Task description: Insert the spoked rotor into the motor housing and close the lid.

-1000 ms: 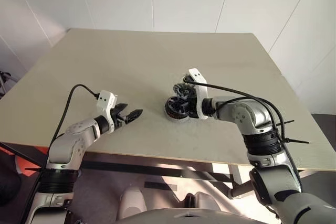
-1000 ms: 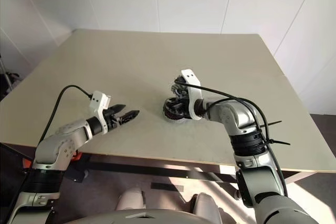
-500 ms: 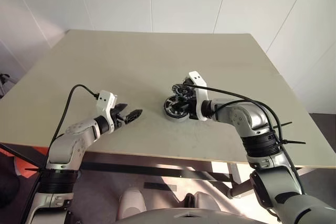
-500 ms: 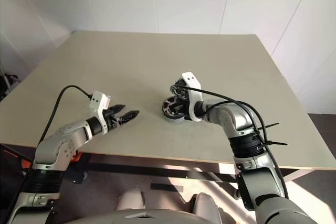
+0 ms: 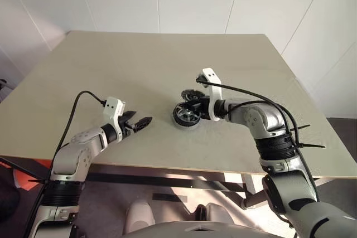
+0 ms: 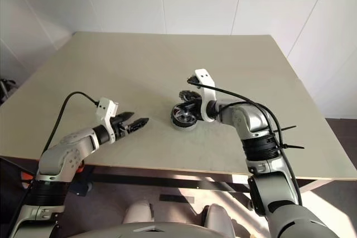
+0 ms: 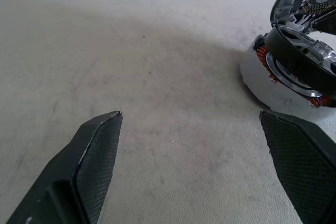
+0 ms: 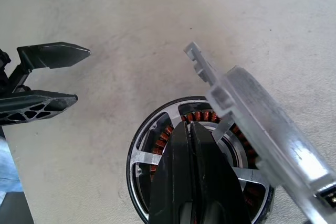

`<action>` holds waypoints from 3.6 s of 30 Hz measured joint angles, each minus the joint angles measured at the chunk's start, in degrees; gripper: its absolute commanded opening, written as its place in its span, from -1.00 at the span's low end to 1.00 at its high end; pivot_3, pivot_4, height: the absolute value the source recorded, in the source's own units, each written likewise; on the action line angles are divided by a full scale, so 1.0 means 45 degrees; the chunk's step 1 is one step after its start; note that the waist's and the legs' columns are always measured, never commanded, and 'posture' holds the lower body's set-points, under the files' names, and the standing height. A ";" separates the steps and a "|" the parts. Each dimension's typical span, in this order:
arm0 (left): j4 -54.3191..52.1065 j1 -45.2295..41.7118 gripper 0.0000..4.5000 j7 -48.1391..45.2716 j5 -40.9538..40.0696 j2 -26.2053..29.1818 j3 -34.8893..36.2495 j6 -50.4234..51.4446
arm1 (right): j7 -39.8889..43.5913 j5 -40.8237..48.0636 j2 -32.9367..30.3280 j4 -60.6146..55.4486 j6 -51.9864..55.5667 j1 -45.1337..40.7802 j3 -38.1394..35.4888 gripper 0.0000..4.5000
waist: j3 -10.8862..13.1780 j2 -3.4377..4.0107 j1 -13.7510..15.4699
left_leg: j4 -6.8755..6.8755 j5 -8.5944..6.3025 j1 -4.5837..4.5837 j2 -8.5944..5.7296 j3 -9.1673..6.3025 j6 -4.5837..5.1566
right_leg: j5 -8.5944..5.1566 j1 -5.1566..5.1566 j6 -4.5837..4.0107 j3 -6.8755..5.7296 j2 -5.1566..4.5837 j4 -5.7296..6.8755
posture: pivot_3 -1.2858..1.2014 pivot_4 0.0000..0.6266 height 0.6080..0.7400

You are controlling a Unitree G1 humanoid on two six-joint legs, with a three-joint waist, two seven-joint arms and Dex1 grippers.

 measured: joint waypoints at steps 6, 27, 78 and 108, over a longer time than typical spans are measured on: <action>0.0001 0.0004 0.97 0.0001 0.0001 0.0009 0.0002 0.0001 | 0.0239 0.0079 -0.0488 -0.0711 0.0333 0.0171 -0.0001 -0.99 | 0.0000 0.0000 0.0018 | -0.0001 0.0000 0.0000 0.0000 0.0000 0.0000 | 0.0001 0.0002 0.0000 0.0001 0.0000 -0.0003 | 0.03 -1.00 1.00; 0.0045 -0.0008 0.97 -0.0027 0.0039 0.0161 0.0011 -0.0002 | 0.0063 -0.0542 0.0357 0.0455 -0.0793 0.0221 0.0113 -0.99 | -0.0004 -0.0006 -0.0028 | 0.0001 0.0002 0.0033 0.0000 0.0002 -0.0003 | -0.0005 0.0017 0.0009 -0.0002 0.0001 0.0009 | 0.03 -1.00 1.00; 0.0129 -0.0016 0.97 0.0001 0.0199 -0.0056 -0.0045 -0.0007 | 0.1766 -0.1105 -0.2069 -0.1931 -0.1211 0.1482 0.1509 -0.16 | -0.0003 -0.0005 -0.0002 | 0.0005 0.0000 0.0025 0.0000 0.0001 0.0001 | 0.0001 0.0019 -0.0001 0.0005 0.0002 0.0007 | 0.03 -1.00 1.00; 0.0200 0.0013 0.97 -0.0004 0.0387 -0.0113 -0.0064 -0.0035 | 0.2082 -0.0799 -0.1924 -0.2284 -0.1192 0.1276 0.1195 -0.99 | -0.0003 -0.0005 -0.0001 | 0.0009 -0.0002 0.0022 0.0000 0.0001 0.0005 | 0.0001 0.0019 -0.0002 0.0005 0.0000 0.0008 | 0.03 -1.00 1.00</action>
